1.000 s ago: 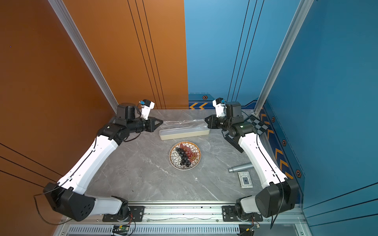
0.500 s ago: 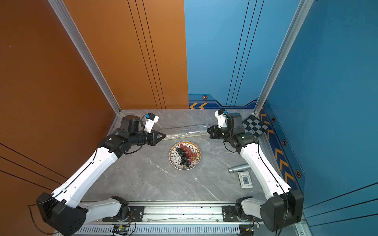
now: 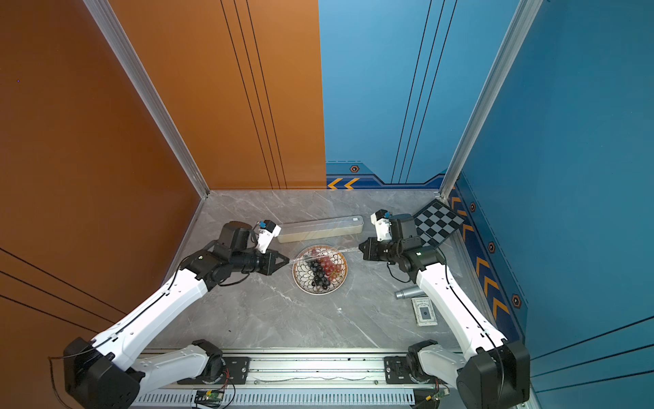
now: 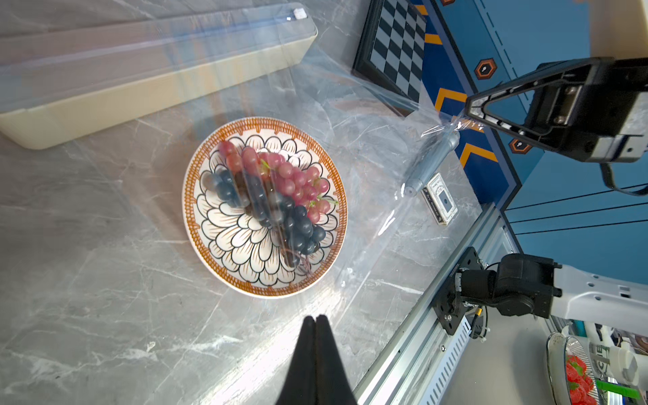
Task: Wrap the plate with plastic wrap
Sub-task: Cover the plate with plastic wrap.
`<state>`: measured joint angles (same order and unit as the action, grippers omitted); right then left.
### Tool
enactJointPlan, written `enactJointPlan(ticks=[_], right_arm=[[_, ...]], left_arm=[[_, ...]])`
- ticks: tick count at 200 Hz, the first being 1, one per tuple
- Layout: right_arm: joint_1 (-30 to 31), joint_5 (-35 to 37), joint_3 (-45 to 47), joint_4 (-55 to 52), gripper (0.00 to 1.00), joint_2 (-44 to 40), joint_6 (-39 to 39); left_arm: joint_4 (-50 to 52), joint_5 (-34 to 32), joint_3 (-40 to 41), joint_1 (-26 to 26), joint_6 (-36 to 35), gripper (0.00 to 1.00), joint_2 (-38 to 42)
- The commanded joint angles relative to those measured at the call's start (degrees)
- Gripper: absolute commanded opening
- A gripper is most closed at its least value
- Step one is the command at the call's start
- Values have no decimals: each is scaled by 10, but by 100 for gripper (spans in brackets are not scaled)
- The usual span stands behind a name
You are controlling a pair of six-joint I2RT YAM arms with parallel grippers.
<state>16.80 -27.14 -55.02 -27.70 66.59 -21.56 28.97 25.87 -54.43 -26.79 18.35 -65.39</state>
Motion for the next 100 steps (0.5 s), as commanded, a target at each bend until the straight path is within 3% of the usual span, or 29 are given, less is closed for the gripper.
enactJointPlan(ticks=[1,100], right_arm=[[12,-1,31,-22,0,-16,-12],[31,5,102,-15,0,-16,-26]], left_arm=[[3,-8,29,-13,17,0,16],[-5,-24,98,-57,49,0,-2]])
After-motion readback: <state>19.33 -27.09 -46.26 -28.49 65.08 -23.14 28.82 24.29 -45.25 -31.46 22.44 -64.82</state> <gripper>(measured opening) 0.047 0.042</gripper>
